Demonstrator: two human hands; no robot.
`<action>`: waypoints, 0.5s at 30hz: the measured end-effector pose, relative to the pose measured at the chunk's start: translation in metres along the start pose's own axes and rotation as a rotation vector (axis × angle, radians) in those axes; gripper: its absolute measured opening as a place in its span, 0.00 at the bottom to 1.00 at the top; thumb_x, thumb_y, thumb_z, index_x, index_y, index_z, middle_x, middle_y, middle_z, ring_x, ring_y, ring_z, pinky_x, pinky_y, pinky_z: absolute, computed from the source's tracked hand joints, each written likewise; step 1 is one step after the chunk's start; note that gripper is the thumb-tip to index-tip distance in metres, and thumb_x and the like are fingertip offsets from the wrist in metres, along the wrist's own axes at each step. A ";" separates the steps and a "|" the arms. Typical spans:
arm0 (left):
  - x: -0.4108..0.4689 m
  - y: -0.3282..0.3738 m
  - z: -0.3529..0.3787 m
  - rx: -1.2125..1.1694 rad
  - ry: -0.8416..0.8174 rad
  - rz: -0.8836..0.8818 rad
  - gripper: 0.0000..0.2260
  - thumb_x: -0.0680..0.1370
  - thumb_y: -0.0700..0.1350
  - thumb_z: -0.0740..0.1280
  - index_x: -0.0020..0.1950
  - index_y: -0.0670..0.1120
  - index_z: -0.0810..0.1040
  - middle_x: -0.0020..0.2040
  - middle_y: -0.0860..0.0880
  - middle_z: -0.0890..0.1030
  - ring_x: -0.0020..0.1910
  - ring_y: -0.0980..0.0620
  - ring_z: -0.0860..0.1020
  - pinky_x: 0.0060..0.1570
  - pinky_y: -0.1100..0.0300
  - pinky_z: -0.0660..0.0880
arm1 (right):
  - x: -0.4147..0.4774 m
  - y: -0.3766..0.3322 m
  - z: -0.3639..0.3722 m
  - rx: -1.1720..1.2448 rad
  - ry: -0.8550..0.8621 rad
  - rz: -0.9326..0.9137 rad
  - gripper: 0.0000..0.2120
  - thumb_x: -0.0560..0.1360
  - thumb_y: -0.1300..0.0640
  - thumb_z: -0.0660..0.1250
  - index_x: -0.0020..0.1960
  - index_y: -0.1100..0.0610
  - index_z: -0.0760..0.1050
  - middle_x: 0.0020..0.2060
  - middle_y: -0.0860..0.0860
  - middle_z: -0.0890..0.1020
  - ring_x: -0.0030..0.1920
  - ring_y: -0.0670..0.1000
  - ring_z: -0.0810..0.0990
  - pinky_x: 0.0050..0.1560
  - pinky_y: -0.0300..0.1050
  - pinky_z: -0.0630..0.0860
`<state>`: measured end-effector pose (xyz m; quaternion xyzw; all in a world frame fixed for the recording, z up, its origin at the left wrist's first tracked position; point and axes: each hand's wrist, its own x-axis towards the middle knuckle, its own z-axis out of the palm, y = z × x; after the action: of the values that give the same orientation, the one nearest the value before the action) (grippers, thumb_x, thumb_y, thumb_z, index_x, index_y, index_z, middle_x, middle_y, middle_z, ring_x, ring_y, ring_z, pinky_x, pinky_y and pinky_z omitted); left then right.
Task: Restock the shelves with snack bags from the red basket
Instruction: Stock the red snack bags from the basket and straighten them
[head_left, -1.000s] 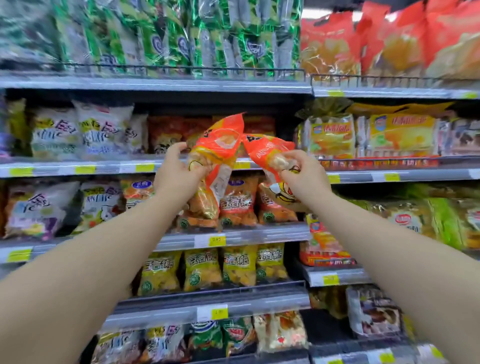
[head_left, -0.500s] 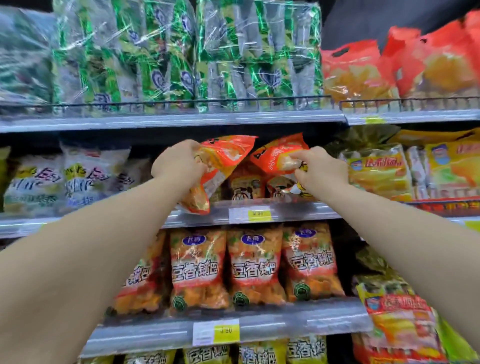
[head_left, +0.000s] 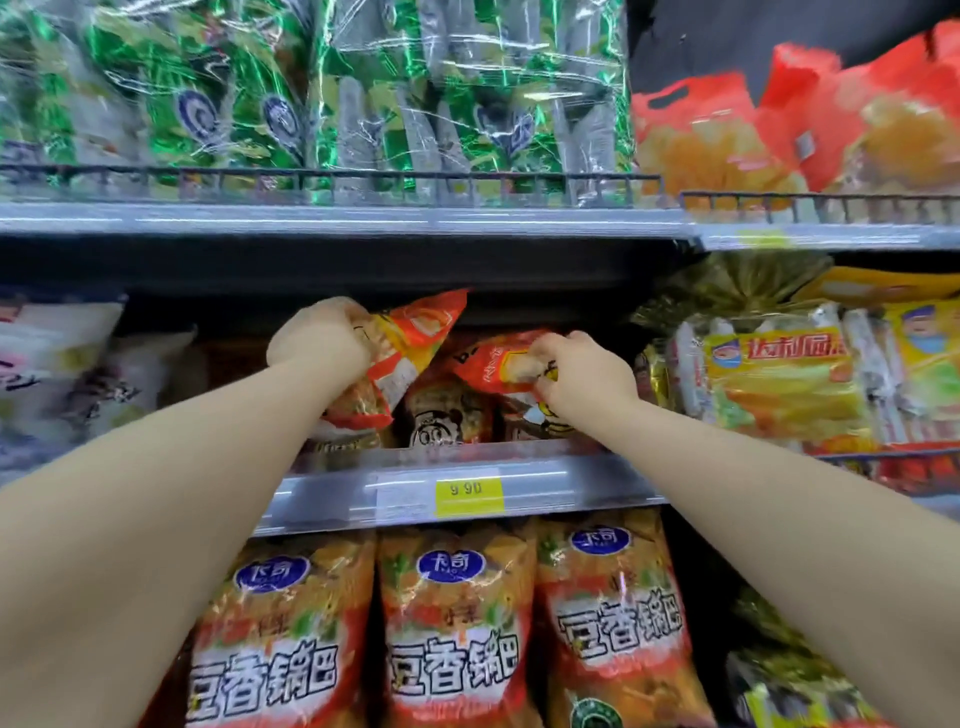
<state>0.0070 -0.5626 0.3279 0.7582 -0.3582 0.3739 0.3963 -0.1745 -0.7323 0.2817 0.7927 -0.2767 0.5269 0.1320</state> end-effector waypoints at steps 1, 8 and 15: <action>0.005 0.000 0.006 -0.006 -0.006 -0.003 0.14 0.76 0.48 0.65 0.62 0.54 0.77 0.59 0.47 0.79 0.56 0.43 0.77 0.46 0.56 0.71 | 0.007 0.001 0.004 -0.027 -0.005 0.018 0.17 0.77 0.53 0.62 0.65 0.48 0.69 0.57 0.55 0.71 0.50 0.60 0.76 0.41 0.46 0.66; 0.034 -0.011 0.054 -0.109 -0.058 0.058 0.18 0.74 0.50 0.68 0.64 0.54 0.76 0.63 0.47 0.77 0.59 0.44 0.76 0.51 0.55 0.72 | 0.048 0.005 0.036 -0.227 -0.497 0.144 0.34 0.78 0.39 0.57 0.77 0.48 0.46 0.74 0.60 0.52 0.71 0.65 0.59 0.66 0.55 0.63; 0.043 -0.019 0.069 -0.174 -0.130 0.096 0.19 0.70 0.53 0.73 0.60 0.52 0.78 0.63 0.47 0.76 0.59 0.46 0.75 0.51 0.58 0.70 | 0.052 0.003 0.030 -0.159 -0.732 0.085 0.31 0.77 0.32 0.46 0.76 0.39 0.42 0.76 0.53 0.37 0.76 0.61 0.40 0.74 0.60 0.42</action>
<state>0.0627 -0.6249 0.3303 0.7256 -0.4502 0.3097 0.4183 -0.1381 -0.7659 0.3163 0.9036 -0.3785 0.1904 0.0635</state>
